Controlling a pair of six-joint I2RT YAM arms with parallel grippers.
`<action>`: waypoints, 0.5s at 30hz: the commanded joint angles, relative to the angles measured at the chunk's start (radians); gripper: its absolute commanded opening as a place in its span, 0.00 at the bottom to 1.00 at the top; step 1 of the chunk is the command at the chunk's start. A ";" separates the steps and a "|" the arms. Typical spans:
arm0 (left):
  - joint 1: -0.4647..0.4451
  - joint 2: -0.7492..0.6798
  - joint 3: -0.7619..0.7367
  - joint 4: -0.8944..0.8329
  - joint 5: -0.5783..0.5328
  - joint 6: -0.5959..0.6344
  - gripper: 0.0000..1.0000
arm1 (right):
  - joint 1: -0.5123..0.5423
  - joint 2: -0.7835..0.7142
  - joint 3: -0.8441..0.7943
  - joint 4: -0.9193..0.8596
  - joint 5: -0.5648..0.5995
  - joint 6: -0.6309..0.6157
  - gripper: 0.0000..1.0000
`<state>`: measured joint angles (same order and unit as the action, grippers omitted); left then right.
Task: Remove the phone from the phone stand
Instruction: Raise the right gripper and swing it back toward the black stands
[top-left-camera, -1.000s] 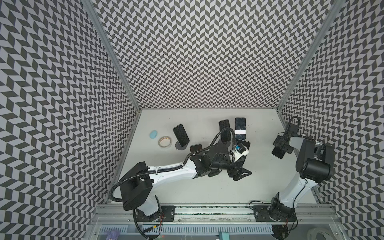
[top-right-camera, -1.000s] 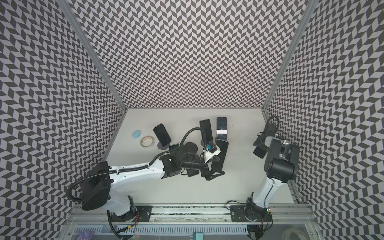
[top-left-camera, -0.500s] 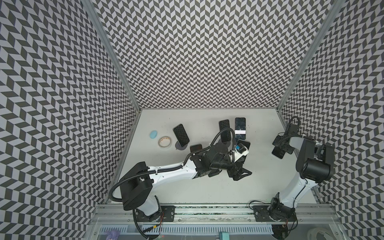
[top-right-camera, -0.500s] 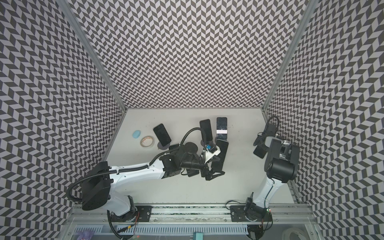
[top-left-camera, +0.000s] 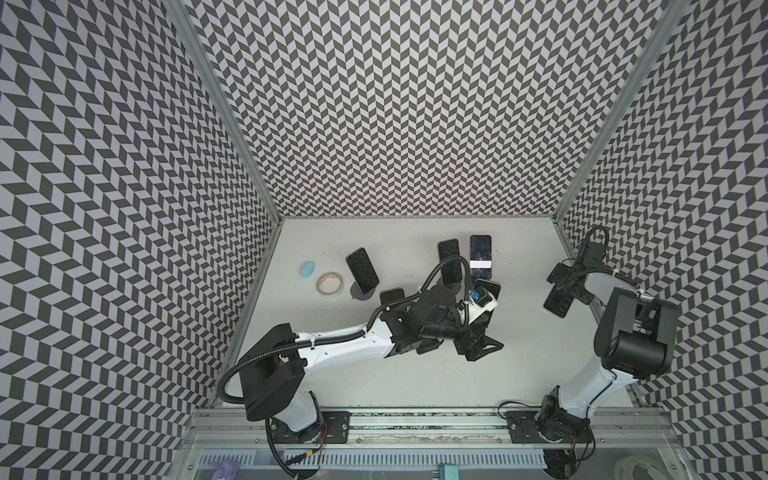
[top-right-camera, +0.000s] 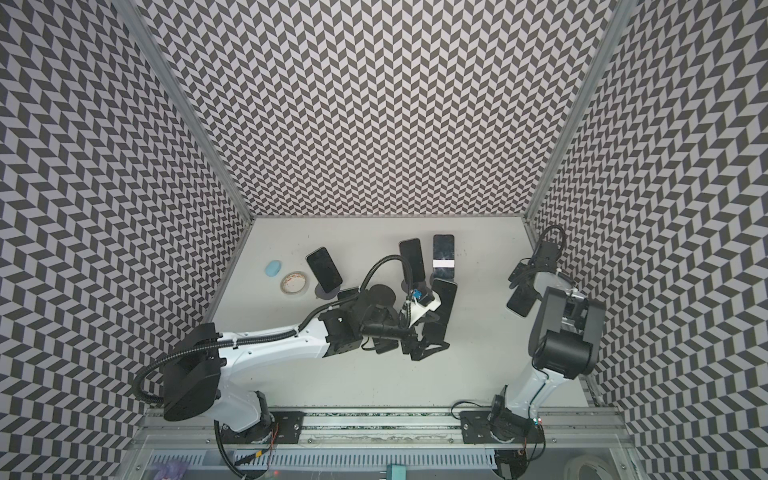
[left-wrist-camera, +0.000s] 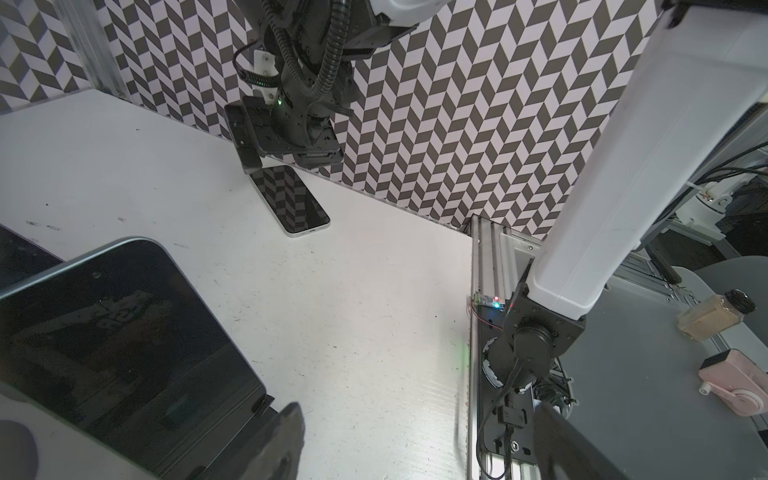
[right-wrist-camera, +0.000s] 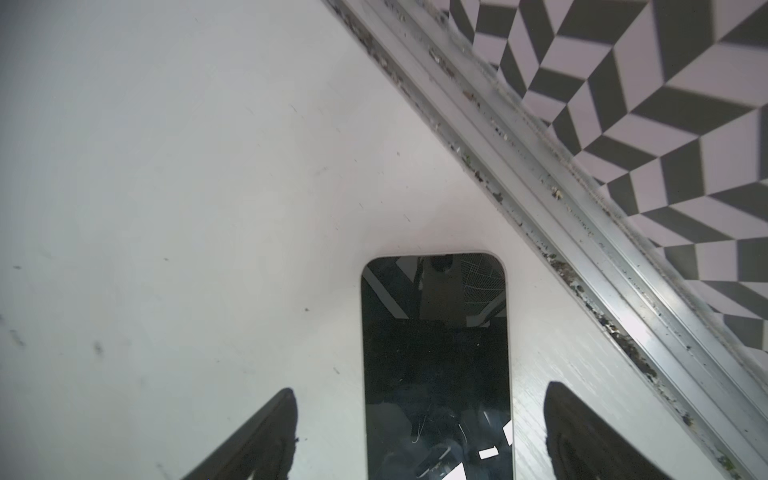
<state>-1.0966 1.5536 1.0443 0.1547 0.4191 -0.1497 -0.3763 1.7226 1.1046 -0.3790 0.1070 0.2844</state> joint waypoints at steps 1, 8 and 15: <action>0.003 -0.031 0.013 0.001 -0.011 0.016 0.86 | -0.005 -0.076 0.028 0.000 0.034 0.028 0.92; 0.003 -0.048 0.011 -0.007 -0.039 0.040 0.86 | -0.002 -0.189 0.033 -0.034 -0.026 0.049 0.93; 0.007 -0.066 0.013 -0.016 -0.065 0.064 0.86 | 0.026 -0.366 0.008 -0.058 -0.141 0.051 0.91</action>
<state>-1.0958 1.5196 1.0443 0.1474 0.3737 -0.1131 -0.3656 1.4246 1.1110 -0.4427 0.0277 0.3237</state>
